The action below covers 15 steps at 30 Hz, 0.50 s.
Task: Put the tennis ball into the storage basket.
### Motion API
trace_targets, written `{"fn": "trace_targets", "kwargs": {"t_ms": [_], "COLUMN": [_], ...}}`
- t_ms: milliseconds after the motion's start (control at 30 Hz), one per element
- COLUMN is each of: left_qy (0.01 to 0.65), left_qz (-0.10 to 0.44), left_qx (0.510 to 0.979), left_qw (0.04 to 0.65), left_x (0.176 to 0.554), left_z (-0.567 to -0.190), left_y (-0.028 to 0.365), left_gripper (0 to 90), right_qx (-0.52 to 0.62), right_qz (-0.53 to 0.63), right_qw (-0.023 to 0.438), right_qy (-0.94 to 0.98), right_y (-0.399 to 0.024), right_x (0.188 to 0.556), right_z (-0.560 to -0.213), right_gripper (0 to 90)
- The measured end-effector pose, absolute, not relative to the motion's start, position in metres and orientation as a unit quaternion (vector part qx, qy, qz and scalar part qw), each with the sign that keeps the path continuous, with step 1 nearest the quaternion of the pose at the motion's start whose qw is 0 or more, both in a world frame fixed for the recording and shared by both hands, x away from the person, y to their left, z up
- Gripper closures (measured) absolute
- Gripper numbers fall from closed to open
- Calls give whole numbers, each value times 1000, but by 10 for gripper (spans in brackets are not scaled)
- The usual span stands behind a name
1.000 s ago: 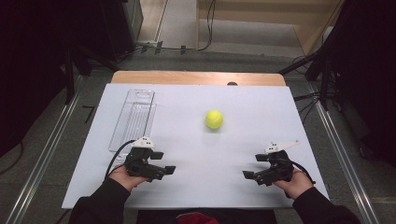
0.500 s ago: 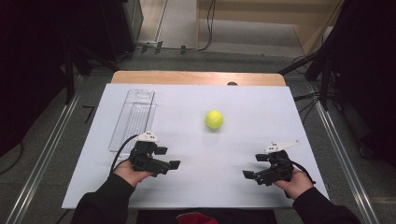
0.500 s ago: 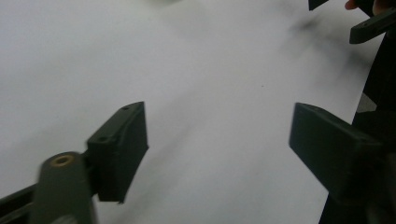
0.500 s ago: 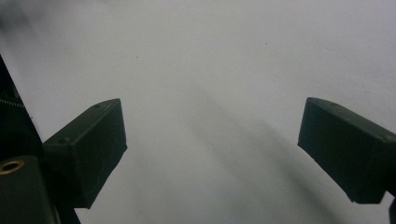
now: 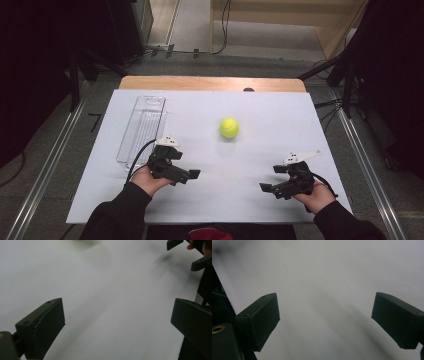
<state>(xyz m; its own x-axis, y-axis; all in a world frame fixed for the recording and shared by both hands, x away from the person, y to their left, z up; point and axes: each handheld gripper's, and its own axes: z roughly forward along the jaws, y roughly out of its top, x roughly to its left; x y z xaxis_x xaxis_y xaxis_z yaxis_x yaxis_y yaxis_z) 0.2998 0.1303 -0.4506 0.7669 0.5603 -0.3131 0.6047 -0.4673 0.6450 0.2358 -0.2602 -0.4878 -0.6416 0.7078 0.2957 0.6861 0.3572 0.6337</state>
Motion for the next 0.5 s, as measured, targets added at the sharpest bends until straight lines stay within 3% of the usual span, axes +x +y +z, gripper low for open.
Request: {"fn": "trace_targets", "kwargs": {"t_ms": [500], "left_qy": [339], "left_qz": [-17], "left_qx": [858], "left_qw": [386], "left_x": [314], "left_z": [-449], "left_y": [117], "left_gripper": [0], "right_qx": [421], "right_qz": [380], "right_qw": [15], "right_qy": [824], "right_y": [-260], "right_x": [235], "right_z": [-487], "right_gripper": [60]}}
